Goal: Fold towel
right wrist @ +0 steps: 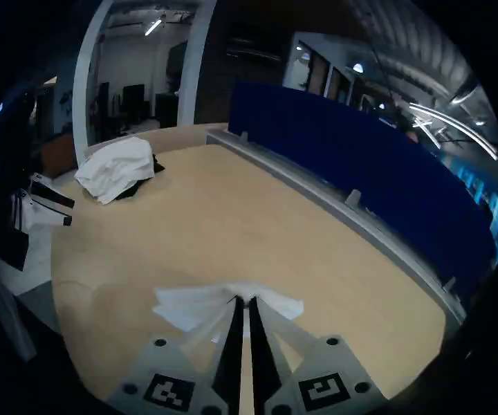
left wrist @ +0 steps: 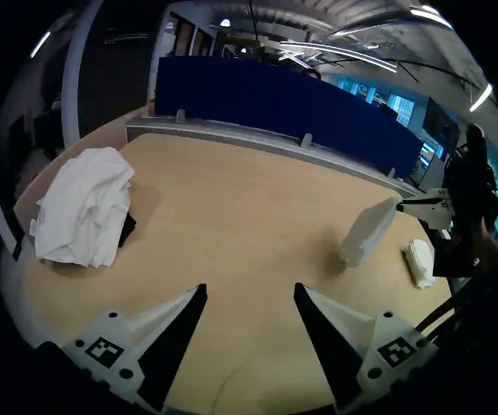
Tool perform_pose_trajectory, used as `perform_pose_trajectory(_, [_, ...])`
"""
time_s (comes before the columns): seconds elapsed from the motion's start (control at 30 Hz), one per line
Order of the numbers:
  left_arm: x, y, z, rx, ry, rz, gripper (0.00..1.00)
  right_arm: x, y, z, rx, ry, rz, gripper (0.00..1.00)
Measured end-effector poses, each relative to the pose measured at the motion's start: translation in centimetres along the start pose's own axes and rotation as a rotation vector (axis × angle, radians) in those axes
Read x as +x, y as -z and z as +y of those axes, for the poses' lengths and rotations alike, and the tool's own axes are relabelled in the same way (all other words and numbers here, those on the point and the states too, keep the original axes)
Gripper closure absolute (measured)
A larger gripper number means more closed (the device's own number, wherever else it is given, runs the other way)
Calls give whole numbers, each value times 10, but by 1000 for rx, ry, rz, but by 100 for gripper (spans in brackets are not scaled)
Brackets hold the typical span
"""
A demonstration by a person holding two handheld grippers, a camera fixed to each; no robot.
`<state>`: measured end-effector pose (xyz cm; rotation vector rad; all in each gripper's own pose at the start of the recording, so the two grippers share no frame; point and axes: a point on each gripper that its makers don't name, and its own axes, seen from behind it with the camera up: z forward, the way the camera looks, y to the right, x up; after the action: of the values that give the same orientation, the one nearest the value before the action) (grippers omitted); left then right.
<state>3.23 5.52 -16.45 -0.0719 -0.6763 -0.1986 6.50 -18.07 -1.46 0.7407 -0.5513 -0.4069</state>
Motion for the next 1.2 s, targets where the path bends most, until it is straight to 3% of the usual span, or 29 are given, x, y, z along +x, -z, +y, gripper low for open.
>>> perform_pose_trajectory(0.4, [7,-11,15,-26,-39,-5,7,-14,51,70,-110,-36,1,95])
perform_pose_trajectory(0.77, [10,-18,30,-35,-60,-9,7,-47,97,142,-202,-66,-29,95])
perform_pose_trajectory(1.2, [9,-25,49,-40,-91,-29,7,-87,131,210,-266,-85,-85,95])
